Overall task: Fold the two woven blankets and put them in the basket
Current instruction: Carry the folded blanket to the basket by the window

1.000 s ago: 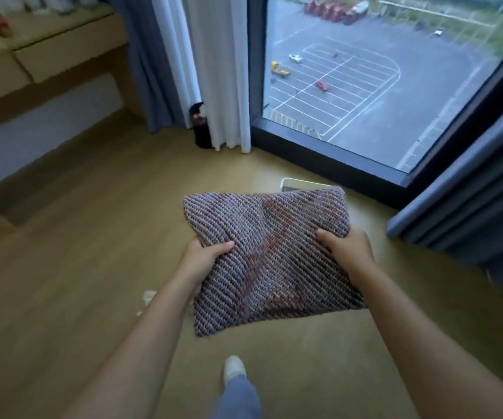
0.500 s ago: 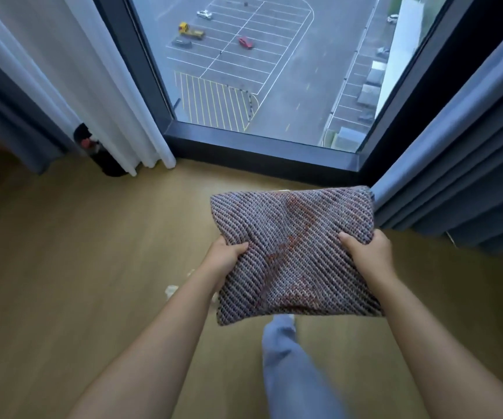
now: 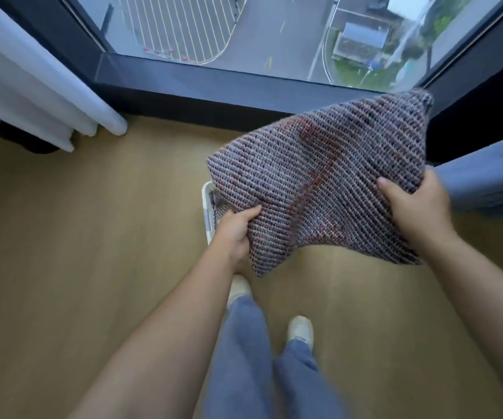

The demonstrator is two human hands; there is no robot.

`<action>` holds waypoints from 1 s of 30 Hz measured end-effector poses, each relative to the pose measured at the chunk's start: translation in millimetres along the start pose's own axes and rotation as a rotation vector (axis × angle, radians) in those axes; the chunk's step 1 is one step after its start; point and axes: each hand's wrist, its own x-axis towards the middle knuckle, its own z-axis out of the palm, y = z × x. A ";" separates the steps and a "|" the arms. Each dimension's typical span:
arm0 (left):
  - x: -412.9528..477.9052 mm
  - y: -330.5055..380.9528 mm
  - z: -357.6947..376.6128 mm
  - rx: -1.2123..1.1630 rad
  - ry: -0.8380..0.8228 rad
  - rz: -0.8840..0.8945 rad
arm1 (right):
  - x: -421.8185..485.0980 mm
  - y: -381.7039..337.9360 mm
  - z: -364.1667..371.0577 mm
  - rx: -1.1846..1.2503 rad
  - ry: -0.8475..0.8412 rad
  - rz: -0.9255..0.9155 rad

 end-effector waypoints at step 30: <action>275.0 -94.1 -108.6 1.568 0.462 0.689 | 140.2 206.9 287.0 -0.766 -0.212 -0.366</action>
